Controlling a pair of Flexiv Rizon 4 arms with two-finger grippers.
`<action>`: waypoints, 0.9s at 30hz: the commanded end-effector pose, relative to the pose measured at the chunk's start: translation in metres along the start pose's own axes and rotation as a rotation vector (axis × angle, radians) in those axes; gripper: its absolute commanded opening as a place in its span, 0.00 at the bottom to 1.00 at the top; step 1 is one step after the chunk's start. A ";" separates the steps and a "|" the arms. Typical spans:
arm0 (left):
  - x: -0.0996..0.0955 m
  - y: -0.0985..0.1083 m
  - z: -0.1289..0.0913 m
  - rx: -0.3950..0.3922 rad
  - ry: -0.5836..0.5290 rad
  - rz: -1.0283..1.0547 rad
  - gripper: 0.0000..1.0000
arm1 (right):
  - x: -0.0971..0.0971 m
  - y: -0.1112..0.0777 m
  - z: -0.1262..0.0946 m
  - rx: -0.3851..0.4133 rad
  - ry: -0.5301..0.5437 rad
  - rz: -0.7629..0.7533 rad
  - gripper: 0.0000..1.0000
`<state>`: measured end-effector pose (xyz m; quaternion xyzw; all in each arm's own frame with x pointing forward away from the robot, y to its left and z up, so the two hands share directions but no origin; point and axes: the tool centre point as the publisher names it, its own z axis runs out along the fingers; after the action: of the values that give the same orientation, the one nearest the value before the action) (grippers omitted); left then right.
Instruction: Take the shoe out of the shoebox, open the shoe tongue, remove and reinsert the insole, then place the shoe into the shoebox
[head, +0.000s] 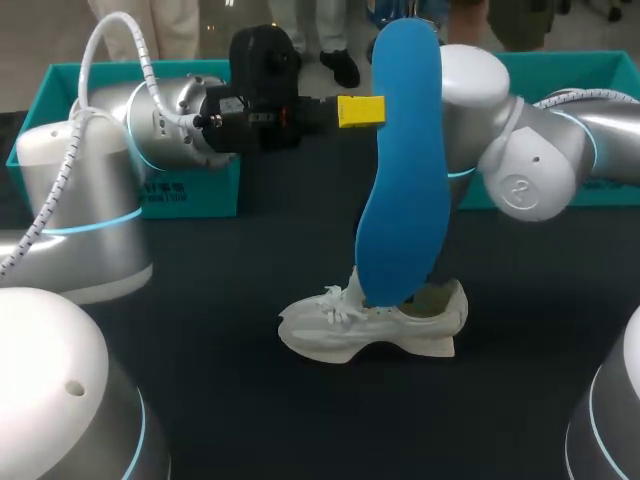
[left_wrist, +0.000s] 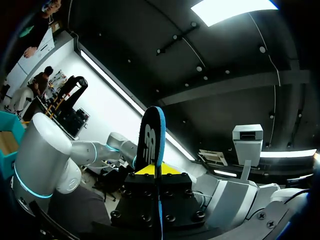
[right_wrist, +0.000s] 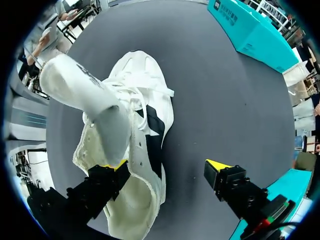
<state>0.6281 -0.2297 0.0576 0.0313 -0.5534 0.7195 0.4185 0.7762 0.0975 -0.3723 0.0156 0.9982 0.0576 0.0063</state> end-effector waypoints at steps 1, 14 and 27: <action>0.000 0.000 0.000 0.002 0.000 0.001 0.00 | 0.002 -0.001 0.008 0.003 0.005 0.007 0.92; 0.000 0.000 0.000 0.002 0.000 0.001 0.00 | 0.011 -0.010 0.016 0.015 0.034 0.019 0.00; 0.000 0.000 0.000 0.002 0.000 0.001 0.00 | 0.020 -0.014 0.019 0.007 0.062 0.017 0.00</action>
<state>0.6281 -0.2297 0.0576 0.0313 -0.5534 0.7195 0.4185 0.7570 0.0869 -0.3915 0.0219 0.9979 0.0548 -0.0257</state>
